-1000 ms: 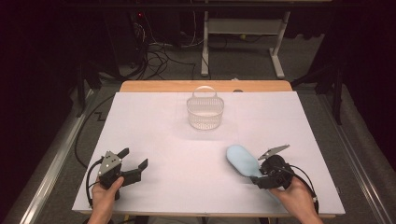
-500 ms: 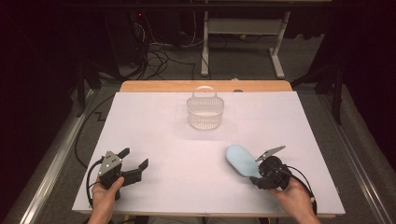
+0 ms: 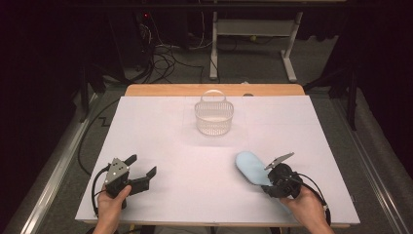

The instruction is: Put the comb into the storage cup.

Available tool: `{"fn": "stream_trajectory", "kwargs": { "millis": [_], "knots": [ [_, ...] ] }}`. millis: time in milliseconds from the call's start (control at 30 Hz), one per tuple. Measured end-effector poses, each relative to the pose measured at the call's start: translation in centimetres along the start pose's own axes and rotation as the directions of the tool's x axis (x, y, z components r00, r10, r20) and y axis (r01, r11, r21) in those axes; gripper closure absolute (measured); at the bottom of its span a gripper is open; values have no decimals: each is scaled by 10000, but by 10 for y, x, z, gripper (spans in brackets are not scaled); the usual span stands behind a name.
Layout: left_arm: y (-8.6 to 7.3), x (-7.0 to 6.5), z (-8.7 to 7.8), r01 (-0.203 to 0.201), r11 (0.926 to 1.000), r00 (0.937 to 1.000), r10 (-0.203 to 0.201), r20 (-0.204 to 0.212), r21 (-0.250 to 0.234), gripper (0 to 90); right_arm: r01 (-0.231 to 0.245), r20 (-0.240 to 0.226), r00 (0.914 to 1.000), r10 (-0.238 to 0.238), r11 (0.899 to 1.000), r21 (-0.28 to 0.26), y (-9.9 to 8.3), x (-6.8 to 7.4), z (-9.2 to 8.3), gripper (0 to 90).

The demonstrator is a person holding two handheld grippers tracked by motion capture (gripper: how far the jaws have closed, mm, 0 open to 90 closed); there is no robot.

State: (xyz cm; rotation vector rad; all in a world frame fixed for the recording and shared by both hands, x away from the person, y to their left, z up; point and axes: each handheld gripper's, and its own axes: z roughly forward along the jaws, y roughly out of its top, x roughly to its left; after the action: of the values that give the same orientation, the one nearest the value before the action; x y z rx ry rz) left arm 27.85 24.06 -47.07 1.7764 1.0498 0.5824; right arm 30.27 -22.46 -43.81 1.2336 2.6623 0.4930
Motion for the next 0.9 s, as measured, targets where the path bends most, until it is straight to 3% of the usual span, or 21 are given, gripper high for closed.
{"fn": "stream_trajectory", "kwargs": {
  "millis": [400, 900],
  "knots": [
    [1, -1, 0, -66, 10000, 10000, 66, 65, -36, 156, -101, -332, 9994, 101, 9999, 1, 1, -6, 0, 696],
    [1, -4, 0, -102, 9999, 9998, 102, 194, -26, 156, -90, -160, 9998, 83, 9991, -412, 4, -5, 1, 700]
  ]
}}
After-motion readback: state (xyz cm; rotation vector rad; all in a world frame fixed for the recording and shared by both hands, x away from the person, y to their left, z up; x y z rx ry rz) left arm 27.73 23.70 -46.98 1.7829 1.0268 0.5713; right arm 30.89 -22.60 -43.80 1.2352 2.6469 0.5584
